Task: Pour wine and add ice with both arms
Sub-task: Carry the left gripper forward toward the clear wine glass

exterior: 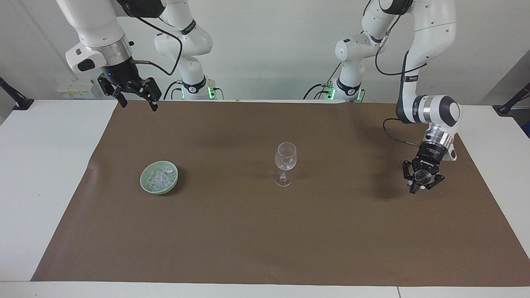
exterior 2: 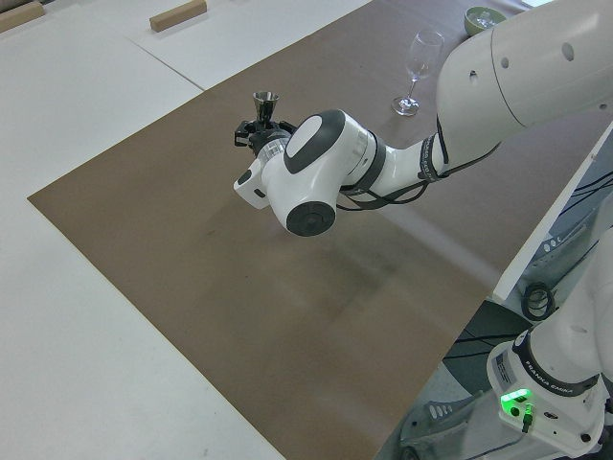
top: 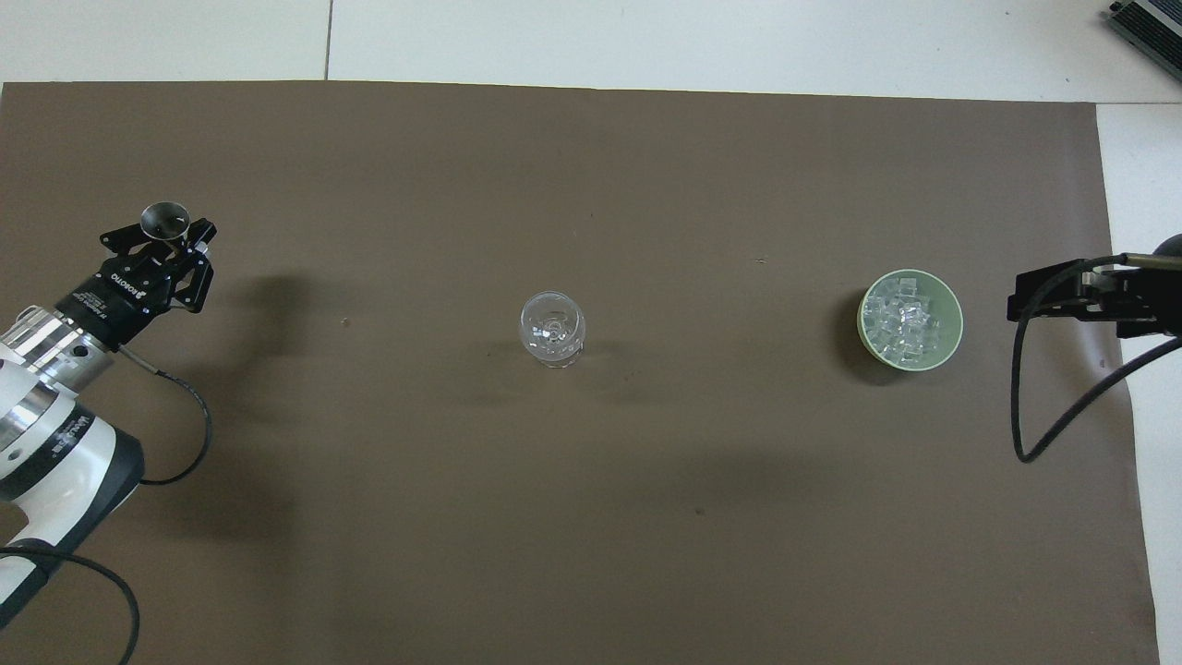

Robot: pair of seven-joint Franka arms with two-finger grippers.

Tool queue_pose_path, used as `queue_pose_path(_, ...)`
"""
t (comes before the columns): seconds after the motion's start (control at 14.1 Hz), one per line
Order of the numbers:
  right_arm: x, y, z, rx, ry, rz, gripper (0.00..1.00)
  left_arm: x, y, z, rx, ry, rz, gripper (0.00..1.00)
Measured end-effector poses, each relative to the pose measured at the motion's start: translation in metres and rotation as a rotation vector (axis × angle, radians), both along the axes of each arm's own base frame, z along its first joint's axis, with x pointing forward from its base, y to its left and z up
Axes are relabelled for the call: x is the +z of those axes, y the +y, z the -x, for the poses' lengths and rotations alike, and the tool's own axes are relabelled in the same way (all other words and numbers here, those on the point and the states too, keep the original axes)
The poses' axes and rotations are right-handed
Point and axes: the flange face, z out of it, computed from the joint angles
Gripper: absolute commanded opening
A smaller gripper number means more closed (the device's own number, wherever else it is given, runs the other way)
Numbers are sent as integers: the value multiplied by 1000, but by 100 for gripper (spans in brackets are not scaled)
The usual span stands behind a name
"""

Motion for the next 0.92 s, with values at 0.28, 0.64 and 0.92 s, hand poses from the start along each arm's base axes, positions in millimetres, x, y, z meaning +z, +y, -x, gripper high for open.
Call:
queue_pose_path(0.28,0,0,0,0,0,0,100,22,-39,-2,14,-4,-12,0)
queue_pose_path(0.64,0,0,0,0,0,0,100,29,-92,0,14,16,-11,0)
queue_pose_path(0.92,0,0,0,0,0,0,100,36,-130,6,20,34,-13,0)
